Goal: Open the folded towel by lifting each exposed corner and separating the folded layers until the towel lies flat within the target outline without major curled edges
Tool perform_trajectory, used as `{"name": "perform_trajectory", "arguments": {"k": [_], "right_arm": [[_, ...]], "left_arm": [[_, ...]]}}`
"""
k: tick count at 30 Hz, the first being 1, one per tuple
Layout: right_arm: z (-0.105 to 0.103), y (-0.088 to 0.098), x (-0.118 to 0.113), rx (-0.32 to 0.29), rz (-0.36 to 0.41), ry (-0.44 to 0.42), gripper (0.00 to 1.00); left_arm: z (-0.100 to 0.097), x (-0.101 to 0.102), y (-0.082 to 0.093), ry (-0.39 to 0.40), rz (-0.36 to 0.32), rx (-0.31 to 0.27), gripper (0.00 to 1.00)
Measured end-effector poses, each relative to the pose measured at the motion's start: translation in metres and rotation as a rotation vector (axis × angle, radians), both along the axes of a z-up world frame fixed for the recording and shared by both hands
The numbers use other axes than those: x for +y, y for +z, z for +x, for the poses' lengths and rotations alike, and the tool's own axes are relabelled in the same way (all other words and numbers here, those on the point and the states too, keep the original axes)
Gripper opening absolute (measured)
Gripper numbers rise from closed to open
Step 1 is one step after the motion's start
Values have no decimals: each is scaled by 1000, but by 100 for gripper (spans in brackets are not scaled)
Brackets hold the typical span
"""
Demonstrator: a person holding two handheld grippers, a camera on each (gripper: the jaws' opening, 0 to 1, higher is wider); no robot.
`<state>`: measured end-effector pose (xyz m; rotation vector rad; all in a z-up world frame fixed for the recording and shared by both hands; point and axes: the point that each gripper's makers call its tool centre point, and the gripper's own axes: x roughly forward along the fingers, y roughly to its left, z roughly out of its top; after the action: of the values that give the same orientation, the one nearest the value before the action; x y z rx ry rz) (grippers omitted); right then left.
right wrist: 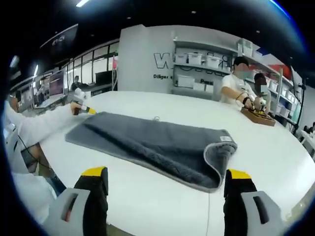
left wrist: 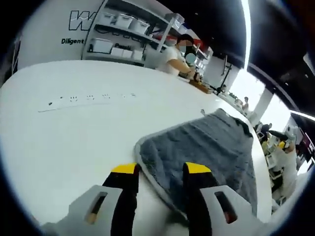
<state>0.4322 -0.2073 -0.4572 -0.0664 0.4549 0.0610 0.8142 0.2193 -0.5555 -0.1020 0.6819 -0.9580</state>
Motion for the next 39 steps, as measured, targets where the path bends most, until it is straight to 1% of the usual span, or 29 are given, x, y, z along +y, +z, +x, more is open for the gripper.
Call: {"name": "perform_trajectory", "arguments": {"k": [3,7,10,12,15,18,23,25,28,33,36,39], "right_arm": [[0,-2,-1,4,0,0,99],[2,-5,-1,9,6,0,99],[3,-8,1,17,10,7,99],[4,-8,2,24,2,10,99],[4,-7,3,26,-10,12,99],[5,-6,3,23,-7,14,99],[7,-6,4,25,-7,16,99],[9,-6,6,27,-5,21,99],[12,-6,9,30,-9,31,99],[17,-5,13,32,-8,43,99],[20,-5,16,33,-4,49,99],[24,-5,20,37,-5,59,99]], "left_arm": [[0,0,1,4,8,-1,26],[-2,0,-1,-18,56,-24,18],[0,3,-3,-22,91,-39,12],[2,5,-5,-23,104,-39,8],[2,7,-3,-11,99,-26,6],[7,15,-3,-1,136,-43,6],[11,29,-3,10,162,-44,5],[15,40,-4,22,195,-50,5],[19,54,-5,39,222,-50,5],[28,88,-4,83,280,-58,5],[34,112,-3,116,327,-69,5],[37,129,-3,133,347,-66,5]]}}
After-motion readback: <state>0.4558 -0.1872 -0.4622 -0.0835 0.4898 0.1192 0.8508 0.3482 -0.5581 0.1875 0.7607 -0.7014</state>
